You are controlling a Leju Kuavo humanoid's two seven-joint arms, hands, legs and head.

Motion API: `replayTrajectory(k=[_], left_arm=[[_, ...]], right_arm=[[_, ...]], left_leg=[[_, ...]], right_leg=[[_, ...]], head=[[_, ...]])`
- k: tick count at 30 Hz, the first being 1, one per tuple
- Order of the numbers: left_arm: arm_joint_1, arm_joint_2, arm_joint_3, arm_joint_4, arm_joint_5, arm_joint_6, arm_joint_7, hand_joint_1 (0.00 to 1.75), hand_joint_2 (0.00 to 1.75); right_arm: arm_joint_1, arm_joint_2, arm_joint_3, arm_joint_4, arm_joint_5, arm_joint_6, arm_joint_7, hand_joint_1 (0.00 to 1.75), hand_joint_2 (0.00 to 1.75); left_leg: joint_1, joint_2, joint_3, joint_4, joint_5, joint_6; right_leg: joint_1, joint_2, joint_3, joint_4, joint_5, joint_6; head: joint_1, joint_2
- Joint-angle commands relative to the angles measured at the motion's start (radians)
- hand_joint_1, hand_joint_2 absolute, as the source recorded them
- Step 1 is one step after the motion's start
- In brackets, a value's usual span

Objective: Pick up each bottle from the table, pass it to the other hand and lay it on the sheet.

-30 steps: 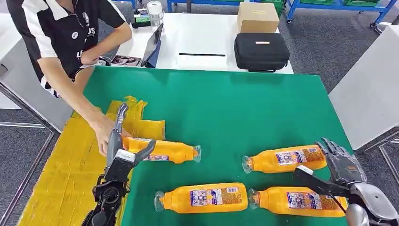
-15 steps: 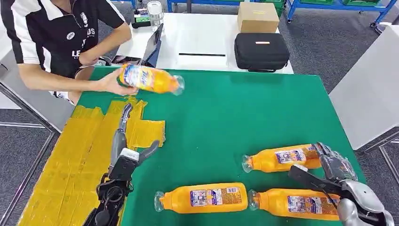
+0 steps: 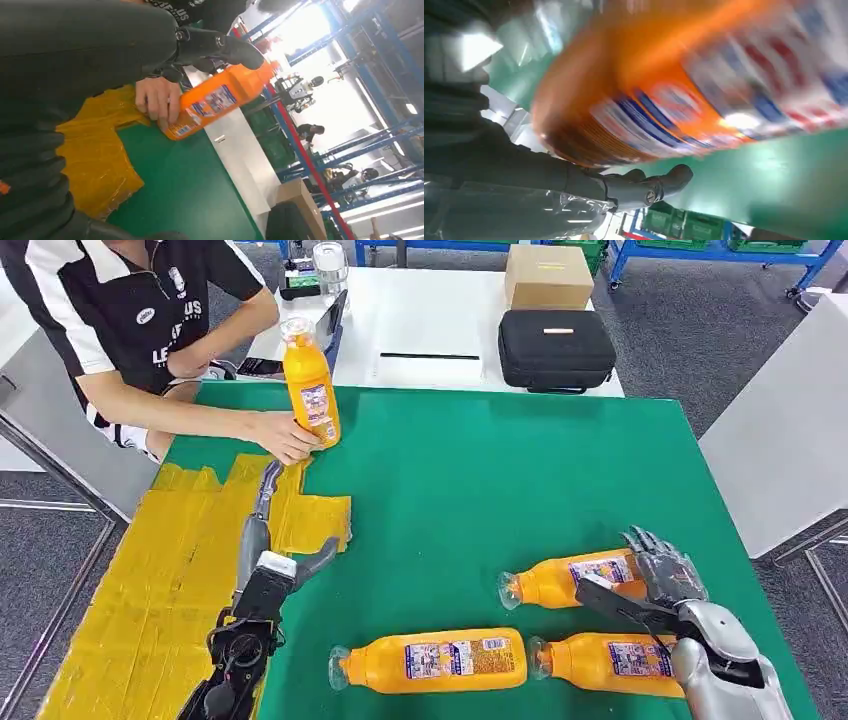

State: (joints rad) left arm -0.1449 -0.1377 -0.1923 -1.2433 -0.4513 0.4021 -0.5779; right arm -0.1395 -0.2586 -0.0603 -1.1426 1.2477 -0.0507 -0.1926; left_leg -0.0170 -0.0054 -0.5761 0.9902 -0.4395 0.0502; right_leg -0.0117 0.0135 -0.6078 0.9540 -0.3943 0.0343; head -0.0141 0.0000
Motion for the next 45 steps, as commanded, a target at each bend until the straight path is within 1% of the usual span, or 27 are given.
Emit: replayTrajectory(k=[1,2,4,5,9,10,11,12,14,16,17,18,20,21,22,23,24,26,27,30,32,34,35,38,42,44,45], left_arm=[[-0.023,0.011,-0.003,0.067,0.012,0.001,0.004,0.0,1.75],[-0.026,0.009,-0.003,0.069,0.012,0.001,0.004,0.0,1.75],[-0.031,0.005,-0.004,0.076,0.011,0.001,0.006,0.0,1.75],[-0.033,0.005,-0.004,0.077,0.012,0.002,0.006,0.0,1.75],[-0.033,0.008,-0.004,0.078,0.017,0.002,0.006,0.0,1.75],[-0.033,0.008,-0.004,0.078,0.017,0.002,0.006,0.0,1.75],[-0.032,0.009,-0.004,0.076,0.018,0.001,0.006,0.0,1.75],[-0.031,0.009,-0.004,0.072,0.02,-0.001,0.005,0.0,1.75],[-0.023,0.009,-0.003,0.056,0.028,-0.004,0.003,0.0,1.75],[-0.007,0.013,-0.005,0.033,0.031,-0.01,0.0,0.0,1.75],[0.005,0.013,-0.007,0.017,0.033,-0.015,0.0,0.0,1.75],[0.013,0.01,-0.008,0.002,0.033,-0.018,0.0,0.0,1.75],[0.013,0.007,-0.021,-0.016,0.041,-0.036,0.008,0.0,1.75],[0.008,0.008,-0.03,-0.019,0.049,-0.05,0.019,0.0,1.75],[0.006,0.006,-0.032,-0.02,0.05,-0.051,0.021,0.0,1.75],[0.0,0.005,-0.039,-0.019,0.06,-0.065,0.039,0.0,1.75],[-0.001,0.009,-0.053,-0.03,0.095,-0.107,0.064,0.0,1.75],[0.002,0.011,-0.072,-0.046,0.112,-0.127,0.073,0.0,1.75],[0.005,0.022,-0.103,-0.067,0.131,-0.158,0.083,0.0,1.75],[0.007,0.034,-0.158,-0.116,0.168,-0.236,0.111,0.0,1.75],[0.004,0.033,-0.174,-0.141,0.167,-0.248,0.135,0.0,1.75],[-0.007,0.035,-0.187,-0.152,0.205,-0.303,0.16,0.0,1.75],[-0.008,0.035,-0.188,-0.154,0.206,-0.304,0.162,0.0,1.75],[-0.01,0.036,-0.188,-0.151,0.214,-0.312,0.165,0.0,1.75],[-0.047,0.038,-0.214,-0.143,0.306,-0.426,0.218,0.0,1.75],[-0.069,0.036,-0.238,-0.161,0.307,-0.434,0.226,0.0,1.75],[-0.077,0.037,-0.25,-0.17,0.305,-0.435,0.231,0.0,1.75]], right_arm=[[-0.118,0.04,0.103,0.209,0.024,-0.007,-0.006,0.31,1.75],[-0.127,0.044,0.106,0.224,0.024,-0.008,-0.005,1.38,1.75],[-0.13,0.047,0.111,0.242,0.03,-0.016,0.007,1.69,1.75],[-0.122,0.046,0.112,0.233,0.03,-0.017,0.01,1.75,1.75],[-0.103,0.046,0.105,0.198,0.031,-0.013,0.017,1.75,1.75],[-0.103,0.046,0.105,0.198,0.031,-0.013,0.017,1.75,1.75],[-0.099,0.044,0.101,0.189,0.031,-0.012,0.018,1.75,1.75],[-0.095,0.044,0.098,0.18,0.034,-0.023,0.022,1.75,1.75],[-0.09,0.052,0.082,0.161,0.037,-0.083,0.026,1.75,1.75],[-0.082,0.084,0.046,0.126,0.006,-0.153,0.001,1.75,1.75],[-0.076,0.11,0.018,0.092,-0.018,-0.215,-0.01,1.75,1.75],[-0.077,0.157,-0.033,0.054,-0.114,-0.294,-0.041,1.75,1.75],[-0.08,0.205,-0.083,-0.001,-0.29,-0.324,-0.102,1.75,1.75],[-0.081,0.212,-0.09,-0.009,-0.335,-0.341,-0.113,1.75,1.75],[-0.082,0.212,-0.086,-0.01,-0.336,-0.34,-0.112,1.75,1.75],[-0.081,0.217,-0.09,-0.017,-0.385,-0.347,-0.121,1.75,1.75],[-0.079,0.233,-0.101,-0.024,-0.483,-0.36,-0.155,1.75,1.75],[-0.076,0.239,-0.092,-0.019,-0.533,-0.37,-0.171,1.75,1.75],[-0.072,0.253,-0.078,-0.023,-0.598,-0.376,-0.197,1.75,1.75],[-0.064,0.299,-0.045,-0.068,-0.734,-0.358,-0.246,1.75,1.75],[-0.068,0.313,-0.011,-0.081,-0.747,-0.359,-0.232,1.75,1.75],[-0.075,0.331,0.022,-0.088,-0.798,-0.312,-0.236,1.75,1.75],[-0.076,0.333,0.026,-0.088,-0.8,-0.313,-0.235,1.75,1.75],[-0.078,0.332,0.031,-0.084,-0.808,-0.311,-0.234,1.75,1.75],[-0.118,0.357,0.114,-0.02,-0.844,-0.219,-0.246,1.75,1.75],[-0.14,0.378,0.162,0.019,-0.885,-0.171,-0.258,1.75,1.75],[-0.145,0.38,0.194,0.029,-0.895,-0.16,-0.26,1.75,1.75]], left_leg=[[0.001,0.003,0.005,-0.001,-0.001,-0.003],[0.002,0.004,0.006,-0.001,-0.002,-0.004],[0.002,0.002,0.006,-0.001,-0.001,-0.003],[0.002,0.003,0.008,-0.001,-0.002,-0.004],[0.001,0.0,0.007,-0.001,-0.001,-0.003],[0.002,-0.001,0.01,-0.001,-0.002,-0.004],[0.001,0.0,0.007,-0.001,-0.001,-0.002],[0.002,0.0,0.01,-0.001,-0.002,-0.004],[0.002,0.0,0.01,-0.001,-0.002,-0.004],[0.002,0.0,0.009,-0.001,-0.002,-0.004],[0.002,0.0,0.01,-0.001,-0.003,-0.004],[0.002,0.001,0.009,-0.001,-0.002,-0.004],[0.002,0.003,0.009,0.0,-0.003,-0.004],[0.002,0.004,0.009,0.0,-0.004,-0.005],[0.001,0.003,0.005,0.0,-0.002,-0.003],[0.002,0.004,0.006,0.001,-0.004,-0.005],[0.001,0.002,0.005,0.0,-0.002,-0.003],[0.002,0.0,0.007,0.001,-0.003,-0.005],[0.002,0.0,0.006,0.0,-0.002,-0.003],[0.002,0.001,0.005,0.0,-0.003,-0.003],[0.003,0.002,0.008,0.001,-0.004,-0.005],[0.002,0.001,0.006,0.001,-0.003,-0.004],[0.002,0.0,0.003,0.0,-0.001,-0.003],[0.002,0.001,0.006,0.001,-0.003,-0.004],[0.002,0.0,0.004,0.0,-0.001,-0.003],[0.003,0.002,0.007,0.001,-0.003,-0.005],[0.002,0.002,0.004,0.001,-0.002,-0.003]], right_leg=[[0.001,0.002,0.004,-0.002,0.0,-0.001],[0.002,0.002,0.006,-0.002,0.0,-0.001],[0.002,0.001,0.005,-0.002,0.0,-0.001],[0.002,0.001,0.007,-0.002,-0.001,-0.002],[0.001,-0.001,0.007,-0.002,-0.001,-0.001],[0.003,-0.003,0.01,-0.002,-0.002,-0.002],[0.002,-0.001,0.008,-0.002,-0.001,-0.001],[0.002,-0.001,0.01,-0.002,-0.002,-0.001],[0.002,-0.001,0.01,-0.002,-0.002,-0.001],[0.002,-0.001,0.009,-0.002,-0.002,-0.001],[0.002,-0.002,0.01,-0.002,-0.002,-0.001],[0.002,0.0,0.009,-0.001,-0.002,-0.001],[0.002,0.002,0.008,0.0,-0.002,-0.002],[0.002,0.003,0.007,0.0,-0.002,-0.002],[0.001,0.003,0.004,0.001,-0.001,-0.001],[0.002,0.003,0.005,0.002,-0.002,-0.002],[0.001,0.001,0.004,0.001,-0.001,-0.001],[0.002,-0.001,0.007,0.001,-0.003,-0.002],[0.002,-0.001,0.006,0.0,-0.002,-0.001],[0.002,0.001,0.005,0.0,-0.002,-0.001],[0.002,0.001,0.007,0.001,-0.003,-0.002],[0.002,0.001,0.006,0.001,-0.002,-0.002],[0.002,0.001,0.003,0.0,-0.001,-0.001],[0.002,0.001,0.005,0.001,-0.002,-0.002],[0.002,0.0,0.004,0.0,-0.001,-0.001],[0.003,0.002,0.006,0.001,-0.002,-0.002],[0.002,0.002,0.004,0.001,-0.001,-0.001]], head=[[0.0,0.0],[0.0,0.0],[0.0,0.0],[0.0,0.0],[0.0,0.0],[0.0,0.0],[0.0,0.0],[0.0,0.0],[0.0,0.0],[0.0,0.0],[0.0,0.0],[0.0,0.0],[0.0,0.0],[0.0,0.0],[0.0,0.0],[0.0,0.0],[-0.001,0.0],[0.0,0.0],[0.0,0.0],[0.0,0.0],[0.0,0.0],[0.0,0.0],[0.0,0.0],[0.0,0.0],[0.0,0.0],[0.0,0.0],[0.0,0.0]])
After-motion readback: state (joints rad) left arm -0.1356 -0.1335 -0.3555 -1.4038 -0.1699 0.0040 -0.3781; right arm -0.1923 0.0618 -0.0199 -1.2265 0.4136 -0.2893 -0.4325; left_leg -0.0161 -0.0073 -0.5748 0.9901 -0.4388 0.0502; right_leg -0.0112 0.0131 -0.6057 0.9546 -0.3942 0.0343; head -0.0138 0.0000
